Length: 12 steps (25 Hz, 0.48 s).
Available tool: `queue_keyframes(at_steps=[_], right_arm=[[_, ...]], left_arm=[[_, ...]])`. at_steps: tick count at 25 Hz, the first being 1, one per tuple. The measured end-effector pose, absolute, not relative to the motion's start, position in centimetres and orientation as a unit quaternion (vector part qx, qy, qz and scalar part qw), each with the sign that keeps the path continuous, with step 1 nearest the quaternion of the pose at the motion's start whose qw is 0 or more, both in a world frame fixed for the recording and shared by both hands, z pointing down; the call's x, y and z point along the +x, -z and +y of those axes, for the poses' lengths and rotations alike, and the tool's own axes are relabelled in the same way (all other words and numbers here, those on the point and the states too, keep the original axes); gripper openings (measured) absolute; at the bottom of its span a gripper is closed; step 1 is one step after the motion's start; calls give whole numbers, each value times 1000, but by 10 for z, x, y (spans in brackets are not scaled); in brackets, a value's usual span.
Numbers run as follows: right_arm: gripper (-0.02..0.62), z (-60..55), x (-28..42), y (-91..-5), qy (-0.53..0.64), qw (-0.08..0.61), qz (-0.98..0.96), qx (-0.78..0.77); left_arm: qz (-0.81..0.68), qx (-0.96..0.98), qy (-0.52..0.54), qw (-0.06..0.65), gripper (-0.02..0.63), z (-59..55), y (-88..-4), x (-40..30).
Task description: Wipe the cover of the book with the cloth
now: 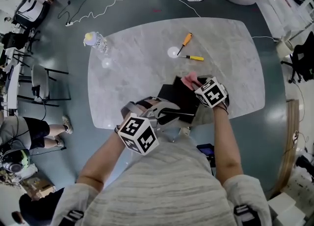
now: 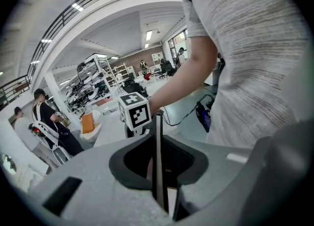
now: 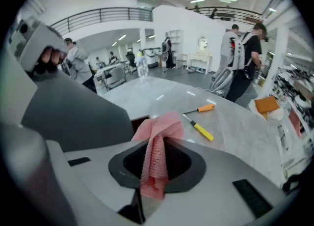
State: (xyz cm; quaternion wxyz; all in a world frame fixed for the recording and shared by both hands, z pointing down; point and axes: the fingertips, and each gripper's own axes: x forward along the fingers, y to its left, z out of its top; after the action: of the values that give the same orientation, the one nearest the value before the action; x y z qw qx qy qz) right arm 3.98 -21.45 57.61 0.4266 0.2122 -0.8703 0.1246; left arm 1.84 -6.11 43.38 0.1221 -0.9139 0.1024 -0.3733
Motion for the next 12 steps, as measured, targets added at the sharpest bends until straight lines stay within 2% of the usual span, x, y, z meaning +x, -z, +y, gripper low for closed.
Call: queue_keyframes(at_steps=[4, 6, 12], right_arm=[[52, -225, 61, -542, -195, 305, -883, 298], [52, -226, 73, -530, -219, 266, -882, 322], [52, -217, 89, -515, -228, 231, -882, 341]], left_arm=[[168, -916, 355, 76, 74, -87, -417, 12], [210, -914, 346, 39, 74, -101, -412, 7], [346, -884, 292, -120, 74, -136, -399, -15]])
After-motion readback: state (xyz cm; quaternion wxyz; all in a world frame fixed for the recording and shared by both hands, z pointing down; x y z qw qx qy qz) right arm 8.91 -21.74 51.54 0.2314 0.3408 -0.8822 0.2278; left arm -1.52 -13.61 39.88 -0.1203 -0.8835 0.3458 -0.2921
